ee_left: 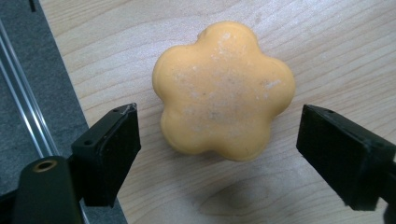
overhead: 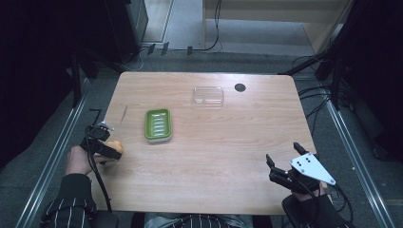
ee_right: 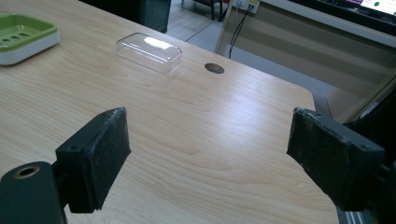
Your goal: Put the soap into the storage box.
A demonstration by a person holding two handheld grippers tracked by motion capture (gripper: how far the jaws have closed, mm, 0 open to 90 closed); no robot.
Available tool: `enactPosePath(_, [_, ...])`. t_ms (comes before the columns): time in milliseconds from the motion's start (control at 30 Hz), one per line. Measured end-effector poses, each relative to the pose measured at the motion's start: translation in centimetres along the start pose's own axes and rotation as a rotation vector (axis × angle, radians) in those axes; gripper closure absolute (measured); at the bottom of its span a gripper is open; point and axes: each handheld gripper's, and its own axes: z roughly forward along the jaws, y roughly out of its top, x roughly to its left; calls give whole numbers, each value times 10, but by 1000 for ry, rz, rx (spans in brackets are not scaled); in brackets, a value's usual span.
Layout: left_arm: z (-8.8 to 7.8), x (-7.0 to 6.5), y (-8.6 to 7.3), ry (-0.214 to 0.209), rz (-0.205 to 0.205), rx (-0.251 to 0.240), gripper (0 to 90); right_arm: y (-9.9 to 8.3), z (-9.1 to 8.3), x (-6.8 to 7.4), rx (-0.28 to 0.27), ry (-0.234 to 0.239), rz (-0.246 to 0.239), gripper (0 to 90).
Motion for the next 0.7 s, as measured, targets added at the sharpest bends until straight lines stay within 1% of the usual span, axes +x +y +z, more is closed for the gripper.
enactPosePath(33, [1,0,0,-1,2,3,144,0,0,0,0,0,0,134])
enactPosePath(100, [2,-1,1,3,13,5,189,0,0,0,0,0,0,133])
enactPosePath(167, [2,-2,1,9,15,4,222,0,0,0,0,1,-1,134])
enactPosePath(300, [6,-2,1,12,14,11,254,0,0,0,0,0,0,134])
enactPosePath(367, [8,-2,0,1,13,4,268,0,0,0,1,0,-1,134])
enactPosePath(400, [9,-3,1,9,16,8,298,0,0,-1,0,1,-1,133])
enactPosePath(467, [9,-3,0,13,20,12,309,0,0,-1,0,0,-1,134])
enactPosePath(567, [10,-3,-1,17,25,16,353,0,0,0,-1,0,-1,133])
enactPosePath(600, [10,-3,-1,33,34,17,387,0,0,0,-1,0,-1,134])
enactPosePath(700, [10,-3,-2,28,35,16,391,0,0,0,-1,0,-1,133])
